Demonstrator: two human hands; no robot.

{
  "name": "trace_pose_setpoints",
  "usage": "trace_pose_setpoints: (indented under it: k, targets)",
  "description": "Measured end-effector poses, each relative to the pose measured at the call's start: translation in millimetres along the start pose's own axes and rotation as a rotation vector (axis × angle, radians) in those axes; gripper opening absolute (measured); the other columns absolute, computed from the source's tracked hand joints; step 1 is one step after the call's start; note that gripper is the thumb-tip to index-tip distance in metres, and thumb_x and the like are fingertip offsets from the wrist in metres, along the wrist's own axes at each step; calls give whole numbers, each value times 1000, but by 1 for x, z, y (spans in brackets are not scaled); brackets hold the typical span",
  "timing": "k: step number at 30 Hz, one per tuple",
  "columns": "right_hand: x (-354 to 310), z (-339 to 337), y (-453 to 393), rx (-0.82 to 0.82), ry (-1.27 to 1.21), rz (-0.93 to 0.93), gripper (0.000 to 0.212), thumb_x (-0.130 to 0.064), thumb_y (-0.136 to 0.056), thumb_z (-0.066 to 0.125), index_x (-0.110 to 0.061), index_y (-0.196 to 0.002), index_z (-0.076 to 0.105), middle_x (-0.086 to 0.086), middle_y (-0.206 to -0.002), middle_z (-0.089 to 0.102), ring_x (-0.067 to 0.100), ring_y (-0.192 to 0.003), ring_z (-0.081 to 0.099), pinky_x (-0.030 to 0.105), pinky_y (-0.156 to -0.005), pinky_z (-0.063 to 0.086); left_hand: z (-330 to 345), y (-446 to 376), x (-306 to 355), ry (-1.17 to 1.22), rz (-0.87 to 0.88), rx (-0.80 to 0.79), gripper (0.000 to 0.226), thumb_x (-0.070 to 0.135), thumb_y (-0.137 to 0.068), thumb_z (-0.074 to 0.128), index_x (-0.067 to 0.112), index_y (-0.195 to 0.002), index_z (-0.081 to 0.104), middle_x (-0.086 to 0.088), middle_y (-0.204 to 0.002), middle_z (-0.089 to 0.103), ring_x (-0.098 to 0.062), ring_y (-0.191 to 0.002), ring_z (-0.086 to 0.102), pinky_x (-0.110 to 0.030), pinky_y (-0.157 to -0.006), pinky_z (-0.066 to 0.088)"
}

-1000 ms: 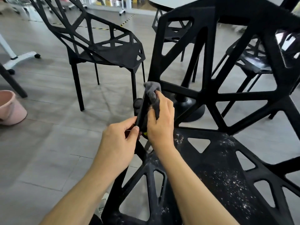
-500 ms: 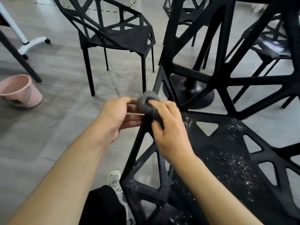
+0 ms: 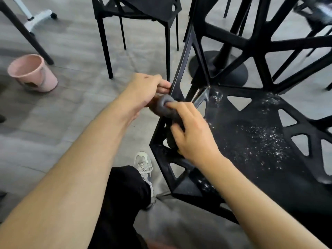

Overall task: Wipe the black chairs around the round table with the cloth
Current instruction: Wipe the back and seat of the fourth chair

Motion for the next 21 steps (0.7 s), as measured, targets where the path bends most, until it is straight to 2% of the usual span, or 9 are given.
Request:
trace_pose_setpoints:
  k: [2,4,6,8,10,12,14,18,21]
  targets:
    - [-10,14,28,-41,48,-48,48,-7,-83,56,-15,-130,57,-2,-121,54,27,-106,51,44,-90,46,2,-2,1,54,-54,5,31,13,-92,43,3,-88,72,-14,-79,73,-25,-66,68,-29,-58,60]
    - [-6,16,34,-29,44,-18,48,-6,-83,57,-17,-130,57,-3,-121,55,25,-106,50,41,-91,45,3,-4,0,53,-32,12,29,13,-93,44,2,-86,70,-13,-76,73,-25,-64,69,-31,-56,60]
    - [8,8,30,59,2,87,47,-4,-84,56,-19,-129,58,-3,-120,56,22,-109,51,36,-94,43,5,-6,-4,19,47,7,22,12,-94,56,8,-80,72,-8,-70,74,-22,-63,72,-30,-60,60]
    - [21,3,29,130,4,185,46,-5,-86,54,-19,-130,58,-3,-123,58,21,-112,51,30,-97,40,5,-10,-8,-92,160,12,11,18,-83,73,21,-73,76,-5,-76,77,-23,-74,76,-37,-72,63]
    - [23,9,31,77,72,202,44,-8,-87,55,-17,-130,58,-2,-124,58,23,-113,51,28,-95,39,2,-12,-9,-204,240,48,9,24,-74,81,29,-69,75,-3,-79,77,-23,-78,76,-42,-78,62]
    - [16,17,37,-2,139,167,40,-9,-86,57,-13,-126,60,1,-121,59,27,-109,51,36,-94,43,1,-14,-7,-227,262,59,14,18,-76,82,28,-71,73,-4,-80,77,-23,-74,76,-42,-75,63]
    - [4,17,46,-23,217,82,38,-12,-83,56,-12,-121,64,2,-115,61,30,-100,51,46,-86,46,3,-14,-2,-234,290,55,11,19,-74,82,27,-72,75,-3,-78,76,-23,-73,76,-42,-73,63]
    - [-14,16,70,-49,334,-69,43,-26,-82,55,-19,-123,69,-4,-121,64,28,-97,53,48,-76,46,4,-18,-4,-269,309,74,3,25,-71,79,23,-71,77,-1,-74,76,-21,-72,76,-42,-77,62]
    - [-15,8,79,-43,322,-145,41,-26,-82,65,-21,-122,71,-5,-120,65,28,-93,52,48,-76,47,4,-20,-7,-263,313,81,14,30,-70,79,21,-81,80,2,-75,77,-17,-74,76,-40,-79,62]
Point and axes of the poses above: each hand's wrist, its own y-axis away from the middle knuckle, its own z-axis out of the palm, x = y × z, the point moved 7 cm from there along -y, towards the middle knuckle
